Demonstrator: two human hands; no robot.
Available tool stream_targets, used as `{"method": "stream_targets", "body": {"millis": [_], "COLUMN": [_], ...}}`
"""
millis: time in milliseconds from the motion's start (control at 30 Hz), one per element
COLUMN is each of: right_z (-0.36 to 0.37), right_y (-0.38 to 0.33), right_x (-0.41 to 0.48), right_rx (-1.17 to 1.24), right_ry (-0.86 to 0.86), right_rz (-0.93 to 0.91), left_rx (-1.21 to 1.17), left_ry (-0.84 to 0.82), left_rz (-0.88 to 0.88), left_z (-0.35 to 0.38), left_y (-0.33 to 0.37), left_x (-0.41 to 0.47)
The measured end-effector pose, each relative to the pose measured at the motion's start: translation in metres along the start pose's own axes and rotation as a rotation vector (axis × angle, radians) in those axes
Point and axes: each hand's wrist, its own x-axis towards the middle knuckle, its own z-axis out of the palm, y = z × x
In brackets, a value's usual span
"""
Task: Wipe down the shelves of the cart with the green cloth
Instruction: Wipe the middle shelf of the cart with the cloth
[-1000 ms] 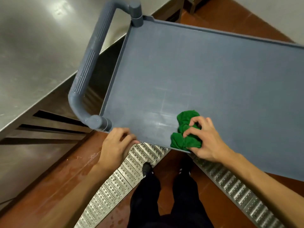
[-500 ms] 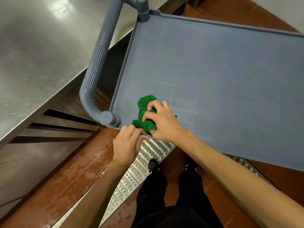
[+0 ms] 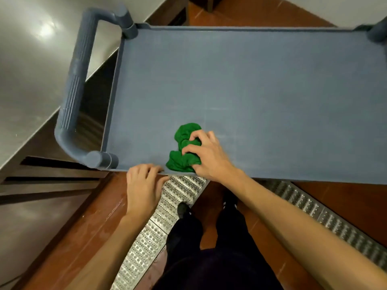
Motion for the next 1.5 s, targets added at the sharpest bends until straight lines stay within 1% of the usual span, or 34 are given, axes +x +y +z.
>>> {"method": "stream_targets", "body": {"millis": [100,200,267,400,467,767,1033,1167,1300,1433,1500], "right_z": [-0.009,-0.028,-0.040,-0.064,-0.077,-0.133,-0.171,-0.174,-0.170,-0.175,-0.177], "right_y": [0.006,0.023,0.038,0.076,0.094,0.169,0.222,0.228,0.217,0.208,0.199], "right_x": [-0.009,-0.020,-0.029,-0.050,-0.061,-0.099,-0.134,-0.134,-0.131,-0.137,-0.140], "right_rx": [0.003,0.009,0.015,0.029,0.023,-0.018,-0.040,-0.029,-0.026,0.118,0.215], "right_ry": [-0.001,0.024,0.037,0.077,0.105,0.229,0.350,0.416,0.432,0.461,0.509], "right_rz": [0.016,0.041,0.061,0.115,0.141,0.268,0.377,0.437,0.477,0.508,0.510], "left_rx": [-0.098,-0.177,-0.143,-0.091,-0.087,0.005,0.012,0.048,0.055,0.039,0.006], "left_ry": [-0.048,-0.019,-0.055,-0.114,-0.147,-0.116,-0.129,-0.124,-0.113,-0.130,-0.142], "left_rz": [0.078,0.023,-0.017,0.058,0.055,0.062,0.011,-0.011,-0.014,-0.064,-0.081], "left_z": [0.017,0.027,0.028,0.021,0.018,0.021,0.017,0.019,0.019,0.023,0.024], "left_y": [0.064,0.095,0.092,0.087,0.091,0.104,0.110,0.105,0.100,0.103,0.105], "left_x": [0.007,0.022,0.025,0.032,0.037,0.057,0.083,0.097,0.113,0.118,0.117]}}
